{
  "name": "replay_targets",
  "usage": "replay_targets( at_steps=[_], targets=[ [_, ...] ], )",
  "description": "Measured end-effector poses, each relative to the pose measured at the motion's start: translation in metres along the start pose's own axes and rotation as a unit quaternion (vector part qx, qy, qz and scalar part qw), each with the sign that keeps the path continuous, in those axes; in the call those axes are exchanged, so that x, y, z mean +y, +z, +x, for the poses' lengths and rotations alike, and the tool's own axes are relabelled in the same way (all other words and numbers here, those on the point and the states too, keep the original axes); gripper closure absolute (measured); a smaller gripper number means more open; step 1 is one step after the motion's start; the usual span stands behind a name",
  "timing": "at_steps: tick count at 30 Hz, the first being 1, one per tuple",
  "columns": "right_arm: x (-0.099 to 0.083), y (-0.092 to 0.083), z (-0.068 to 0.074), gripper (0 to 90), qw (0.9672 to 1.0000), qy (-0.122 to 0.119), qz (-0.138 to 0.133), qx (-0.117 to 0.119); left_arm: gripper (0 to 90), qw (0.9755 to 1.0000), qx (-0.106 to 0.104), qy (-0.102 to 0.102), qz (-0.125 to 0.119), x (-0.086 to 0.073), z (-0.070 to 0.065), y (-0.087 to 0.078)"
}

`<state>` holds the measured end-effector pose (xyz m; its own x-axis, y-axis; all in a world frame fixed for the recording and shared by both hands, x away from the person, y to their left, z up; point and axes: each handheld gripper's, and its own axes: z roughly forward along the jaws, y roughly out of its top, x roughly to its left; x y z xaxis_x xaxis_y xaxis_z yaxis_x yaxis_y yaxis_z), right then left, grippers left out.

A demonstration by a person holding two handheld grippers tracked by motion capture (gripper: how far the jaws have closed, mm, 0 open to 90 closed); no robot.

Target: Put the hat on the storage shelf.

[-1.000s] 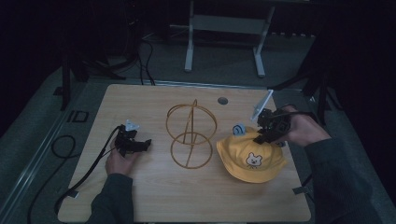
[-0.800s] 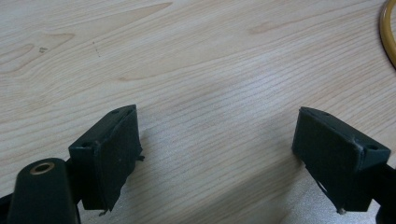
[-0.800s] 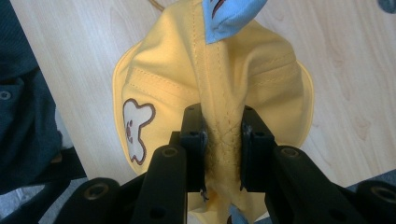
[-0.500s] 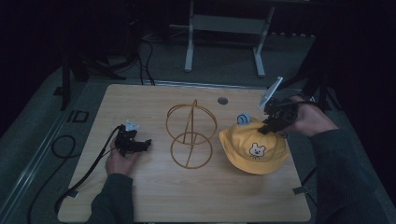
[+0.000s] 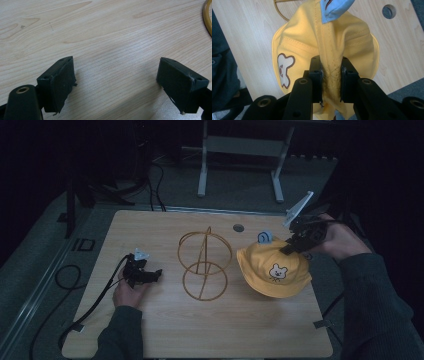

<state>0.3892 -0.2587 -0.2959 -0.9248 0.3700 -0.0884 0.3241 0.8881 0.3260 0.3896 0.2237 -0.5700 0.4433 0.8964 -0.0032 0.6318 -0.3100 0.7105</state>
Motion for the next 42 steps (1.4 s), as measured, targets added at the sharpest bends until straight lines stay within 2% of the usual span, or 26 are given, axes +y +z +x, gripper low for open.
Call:
replay_targets(
  at_steps=[22, 28, 42],
  targets=[
    [-0.001, -0.021, -0.006, 76.2, 0.9983, -0.003, -0.057, -0.008, 15.1, 1.0000, 0.000, 0.001, 0.000, 0.000, 0.000, 0.000],
    [-0.003, -0.027, -0.006, 76.9, 0.9949, -0.008, -0.100, -0.016, 15.1, 1.0000, 0.000, 0.001, 0.000, 0.000, 0.000, 0.000],
    [0.002, -0.036, -0.004, 77.1, 0.9897, -0.017, -0.137, -0.038, 15.1, 1.0000, 0.000, 0.001, 0.000, 0.000, 0.000, 0.000]
  ],
)
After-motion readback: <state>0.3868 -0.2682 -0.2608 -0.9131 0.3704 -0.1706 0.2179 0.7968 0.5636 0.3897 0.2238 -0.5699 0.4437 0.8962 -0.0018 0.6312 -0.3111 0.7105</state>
